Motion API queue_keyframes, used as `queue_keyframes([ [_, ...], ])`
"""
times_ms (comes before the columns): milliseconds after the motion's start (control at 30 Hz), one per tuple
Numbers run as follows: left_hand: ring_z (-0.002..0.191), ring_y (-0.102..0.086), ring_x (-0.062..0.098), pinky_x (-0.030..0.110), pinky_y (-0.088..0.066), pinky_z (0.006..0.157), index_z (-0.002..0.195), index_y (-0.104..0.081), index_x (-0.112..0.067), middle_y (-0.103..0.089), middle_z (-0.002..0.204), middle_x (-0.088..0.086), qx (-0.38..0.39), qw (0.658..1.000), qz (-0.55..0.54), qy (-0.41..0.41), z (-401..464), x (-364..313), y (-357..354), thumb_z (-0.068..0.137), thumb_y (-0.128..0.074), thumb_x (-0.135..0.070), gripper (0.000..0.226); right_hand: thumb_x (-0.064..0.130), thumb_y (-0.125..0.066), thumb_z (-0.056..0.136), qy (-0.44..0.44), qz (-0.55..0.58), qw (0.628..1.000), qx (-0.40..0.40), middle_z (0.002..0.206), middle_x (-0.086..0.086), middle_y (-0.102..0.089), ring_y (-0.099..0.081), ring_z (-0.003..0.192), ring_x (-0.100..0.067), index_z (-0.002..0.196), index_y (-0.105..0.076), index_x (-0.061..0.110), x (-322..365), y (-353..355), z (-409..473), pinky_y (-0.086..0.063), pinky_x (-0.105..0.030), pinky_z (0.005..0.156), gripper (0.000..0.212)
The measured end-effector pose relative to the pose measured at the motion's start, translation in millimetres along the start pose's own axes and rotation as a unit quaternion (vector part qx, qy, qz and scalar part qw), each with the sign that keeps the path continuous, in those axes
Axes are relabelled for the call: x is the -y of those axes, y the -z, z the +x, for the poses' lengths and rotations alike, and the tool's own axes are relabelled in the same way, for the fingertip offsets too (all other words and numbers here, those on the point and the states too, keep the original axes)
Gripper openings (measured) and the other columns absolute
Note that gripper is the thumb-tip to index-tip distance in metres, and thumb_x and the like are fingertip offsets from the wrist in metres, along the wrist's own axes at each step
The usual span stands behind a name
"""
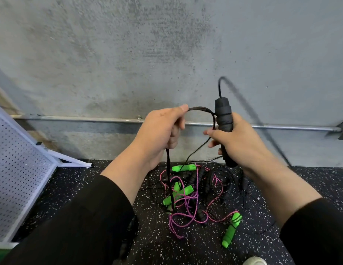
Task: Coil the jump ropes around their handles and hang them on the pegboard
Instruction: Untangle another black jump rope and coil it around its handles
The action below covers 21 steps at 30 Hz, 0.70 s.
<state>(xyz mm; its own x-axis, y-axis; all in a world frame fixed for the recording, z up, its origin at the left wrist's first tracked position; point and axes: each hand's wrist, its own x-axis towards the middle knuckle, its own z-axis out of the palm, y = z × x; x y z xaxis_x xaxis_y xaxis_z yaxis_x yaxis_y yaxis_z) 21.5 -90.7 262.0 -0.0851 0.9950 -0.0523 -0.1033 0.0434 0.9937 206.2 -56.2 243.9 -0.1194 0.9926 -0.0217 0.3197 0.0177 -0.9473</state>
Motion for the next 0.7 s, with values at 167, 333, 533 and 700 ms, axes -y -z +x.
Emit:
queue_keyframes([
  [167, 0.052, -0.040, 0.015, 0.027, -0.037, 0.054, 0.082, -0.066, -0.009, -0.046, 0.060, -0.002, -0.144, 0.985, 0.094, 0.019, 11, 13, 14, 0.102, -0.058, -0.038, 0.036, 0.002, -0.066, 0.087, -0.026, 0.045, 0.998, 0.033, 0.078, -0.016, -0.073, -0.049, 0.049, -0.018, 0.111, -0.055, 0.012, 7, -1, -4, -0.042, -0.029, 0.048, 0.028],
  [333, 0.082, -0.056, 0.007, 0.030, -0.046, 0.078, 0.086, -0.068, -0.021, -0.063, 0.089, -0.008, -0.175, 0.915, 0.356, -0.080, 7, 17, 8, 0.099, -0.059, -0.030, 0.018, 0.002, -0.063, 0.090, -0.068, 0.097, 0.990, 0.077, 0.069, -0.009, -0.068, -0.046, 0.046, -0.017, 0.111, -0.056, 0.013, 8, -1, -6, -0.039, -0.027, 0.046, 0.025],
  [533, 0.049, -0.049, 0.005, 0.025, -0.040, 0.057, 0.109, -0.072, -0.024, -0.061, 0.070, -0.007, 0.145, 0.930, 0.337, 0.022, -7, 25, -19, 0.107, -0.043, -0.043, 0.035, 0.002, -0.065, 0.089, -0.070, 0.131, 0.988, 0.044, 0.062, -0.005, -0.064, -0.049, 0.046, -0.016, 0.113, -0.056, 0.009, 10, -1, -4, -0.043, -0.026, 0.045, 0.027],
  [700, 0.059, -0.050, 0.011, 0.025, -0.041, 0.053, 0.116, -0.065, -0.026, -0.061, 0.078, -0.007, 0.221, 0.938, 0.263, 0.043, -5, 31, -16, 0.106, -0.048, -0.040, 0.024, 0.002, -0.065, 0.093, -0.063, 0.201, 0.977, 0.017, 0.065, -0.005, -0.067, -0.050, 0.047, -0.016, 0.116, -0.055, 0.010, 15, 4, -4, -0.044, -0.026, 0.044, 0.026],
])
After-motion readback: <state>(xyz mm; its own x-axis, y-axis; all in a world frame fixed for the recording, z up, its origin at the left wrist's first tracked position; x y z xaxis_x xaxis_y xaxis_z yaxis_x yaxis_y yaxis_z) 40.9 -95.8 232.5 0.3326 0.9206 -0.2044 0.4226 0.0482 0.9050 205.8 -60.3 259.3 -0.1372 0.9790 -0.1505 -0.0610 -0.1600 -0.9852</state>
